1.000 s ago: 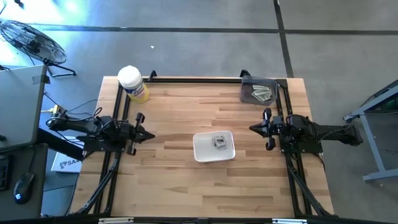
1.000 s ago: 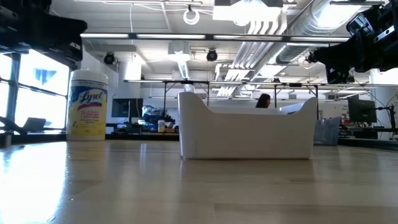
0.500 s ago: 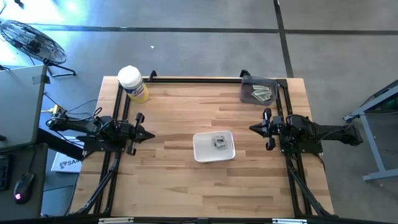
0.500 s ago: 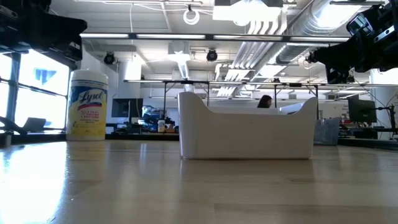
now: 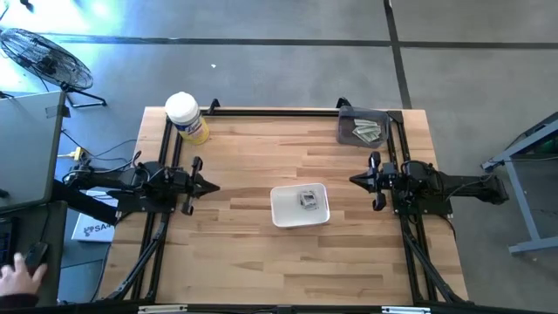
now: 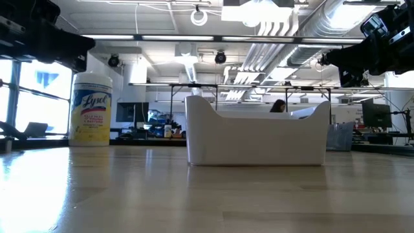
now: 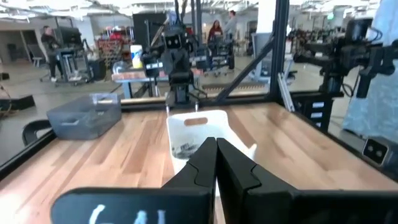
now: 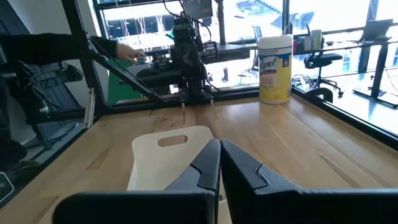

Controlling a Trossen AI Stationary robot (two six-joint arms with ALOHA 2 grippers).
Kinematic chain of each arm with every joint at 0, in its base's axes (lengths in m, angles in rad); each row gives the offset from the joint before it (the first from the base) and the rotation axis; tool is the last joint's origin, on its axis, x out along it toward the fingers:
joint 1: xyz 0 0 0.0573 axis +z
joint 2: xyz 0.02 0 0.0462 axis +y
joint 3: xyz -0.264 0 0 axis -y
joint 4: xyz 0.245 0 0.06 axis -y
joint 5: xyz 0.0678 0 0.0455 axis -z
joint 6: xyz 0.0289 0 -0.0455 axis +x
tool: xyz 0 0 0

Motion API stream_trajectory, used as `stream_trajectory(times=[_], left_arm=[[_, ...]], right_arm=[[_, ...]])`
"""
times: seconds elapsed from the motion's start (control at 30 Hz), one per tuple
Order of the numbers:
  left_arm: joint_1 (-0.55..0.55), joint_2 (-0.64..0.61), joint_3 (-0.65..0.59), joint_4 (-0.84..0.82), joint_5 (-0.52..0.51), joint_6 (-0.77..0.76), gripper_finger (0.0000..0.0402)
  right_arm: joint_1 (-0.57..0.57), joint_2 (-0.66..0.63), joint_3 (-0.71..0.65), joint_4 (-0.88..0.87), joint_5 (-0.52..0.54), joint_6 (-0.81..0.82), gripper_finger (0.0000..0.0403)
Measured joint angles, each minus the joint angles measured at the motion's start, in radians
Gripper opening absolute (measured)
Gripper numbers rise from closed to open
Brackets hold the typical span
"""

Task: Pick & Place First Aid Supplies
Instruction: Return to Home Position

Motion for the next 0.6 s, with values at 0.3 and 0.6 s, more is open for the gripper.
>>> stream_trajectory(times=[0.3,0.6], left_arm=[[0.001,-0.005,0.0,-0.025,0.004,0.001,0.0001],[0.0,-0.005,0.0,-0.035,-0.037,0.002,0.0001]], right_arm=[[0.0,0.0,0.0,0.0,0.0,0.0,0.0009],[0.0,0.0,0.0,0.001,0.0,0.0,0.0005]])
